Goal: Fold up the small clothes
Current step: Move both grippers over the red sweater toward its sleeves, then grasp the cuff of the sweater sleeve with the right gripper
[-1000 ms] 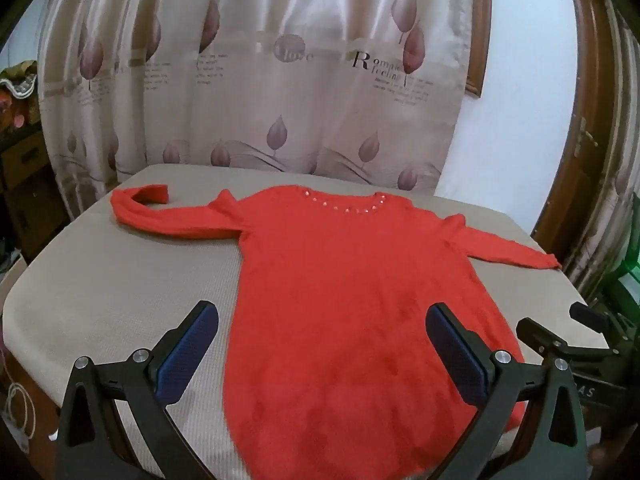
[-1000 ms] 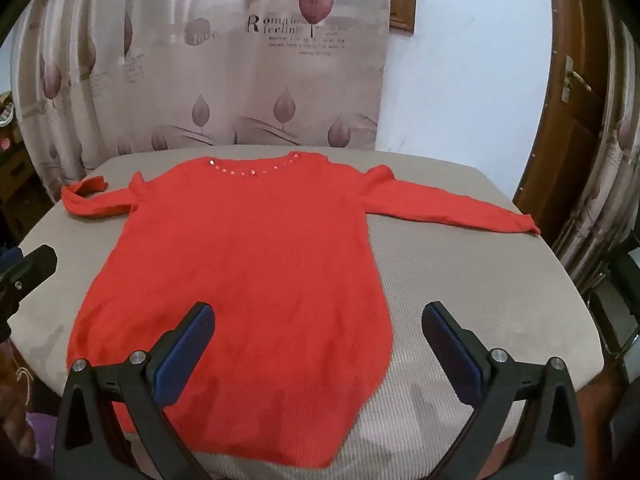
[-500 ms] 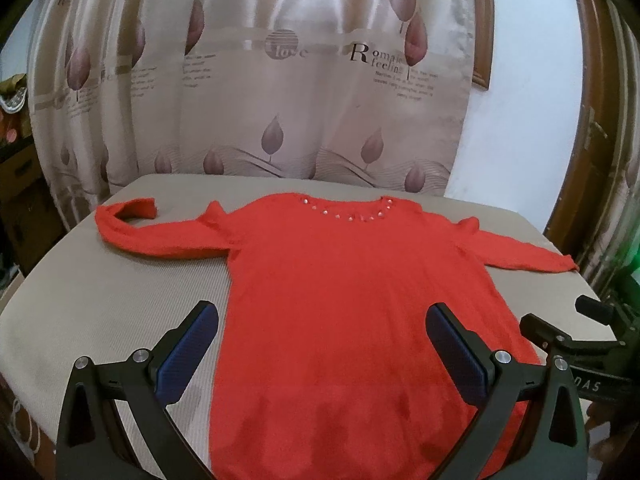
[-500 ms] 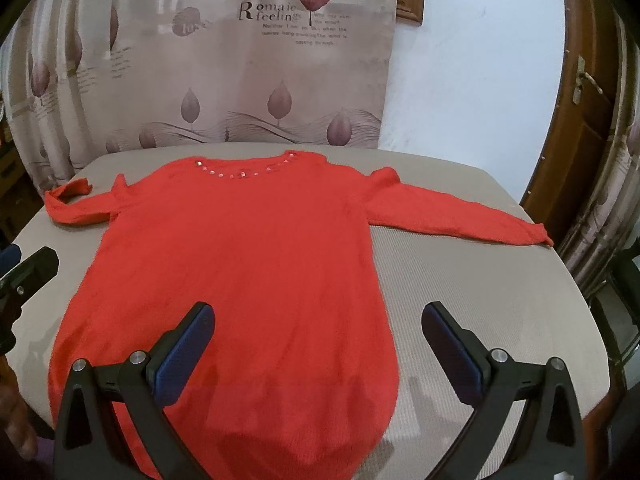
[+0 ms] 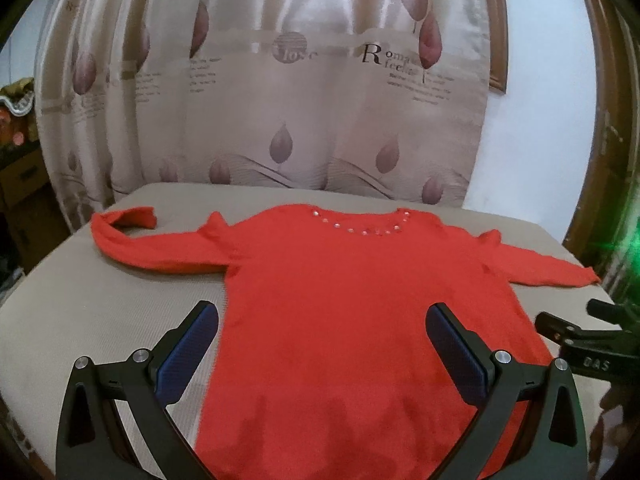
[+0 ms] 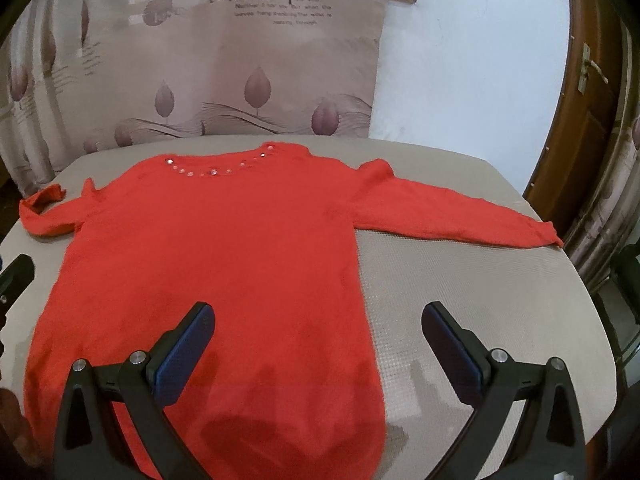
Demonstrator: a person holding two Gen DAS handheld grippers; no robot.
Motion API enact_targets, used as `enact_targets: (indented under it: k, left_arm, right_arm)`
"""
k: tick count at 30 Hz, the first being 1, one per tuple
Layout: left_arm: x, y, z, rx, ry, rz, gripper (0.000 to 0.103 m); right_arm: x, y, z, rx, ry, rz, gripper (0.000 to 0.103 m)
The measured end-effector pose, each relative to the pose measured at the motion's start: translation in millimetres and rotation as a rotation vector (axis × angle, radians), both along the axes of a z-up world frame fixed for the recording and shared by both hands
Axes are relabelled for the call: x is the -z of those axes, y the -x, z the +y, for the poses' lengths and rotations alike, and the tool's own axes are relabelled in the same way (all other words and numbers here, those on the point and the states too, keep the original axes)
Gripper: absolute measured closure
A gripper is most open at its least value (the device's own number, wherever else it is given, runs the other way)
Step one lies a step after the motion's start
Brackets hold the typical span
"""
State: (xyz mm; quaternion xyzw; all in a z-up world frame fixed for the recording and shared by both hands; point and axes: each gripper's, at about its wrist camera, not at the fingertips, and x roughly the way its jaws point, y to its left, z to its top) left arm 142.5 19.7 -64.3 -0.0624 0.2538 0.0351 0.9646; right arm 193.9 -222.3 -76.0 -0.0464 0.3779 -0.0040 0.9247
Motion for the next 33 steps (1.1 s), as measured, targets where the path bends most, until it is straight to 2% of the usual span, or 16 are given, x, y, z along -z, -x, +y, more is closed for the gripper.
enact_targets:
  k: [3, 16, 23, 25, 27, 30, 32, 33]
  left_arm:
    - [2.5, -8.8, 2.1, 0.003, 0.013, 0.02, 0.0]
    - [16.8, -47.9, -2.5, 0.012, -0.012, 0.098, 0.0]
    - [36.4, -63.6, 2.4, -0.017, -0.001, 0.161, 0.0]
    - [41.9, -65.2, 6.5, -0.031, 0.014, 0.172, 0.0]
    - [46.5, -66.7, 10.9, -0.032, 0.04, 0.185, 0.0]
    - [48.4, -63.3, 14.8, -0.041, 0.061, 0.174, 0.0]
    - [47.4, -59.9, 15.5, -0.034, 0.07, 0.156, 0.0]
    - [47.0, -58.5, 15.0, -0.034, 0.068, 0.149, 0.0]
  right_arm:
    - [3.4, -10.0, -4.6, 0.008, -0.006, 0.005, 0.0]
    - [16.8, -39.4, -19.1, 0.023, -0.019, 0.022, 0.0]
    - [22.9, -51.6, -32.8, 0.02, -0.043, 0.035, 0.0]
    - [24.1, -55.7, -45.0, 0.004, -0.089, 0.042, 0.0]
    - [25.0, -61.9, -67.4, -0.011, -0.179, 0.05, 0.0]
    - [28.4, -73.9, -131.1, 0.02, -0.369, 0.035, 0.001]
    - [32.2, -82.3, -176.1, 0.082, -0.453, 0.033, 0.018]
    - [36.4, -88.4, -203.7, 0.126, -0.492, 0.047, 0.036]
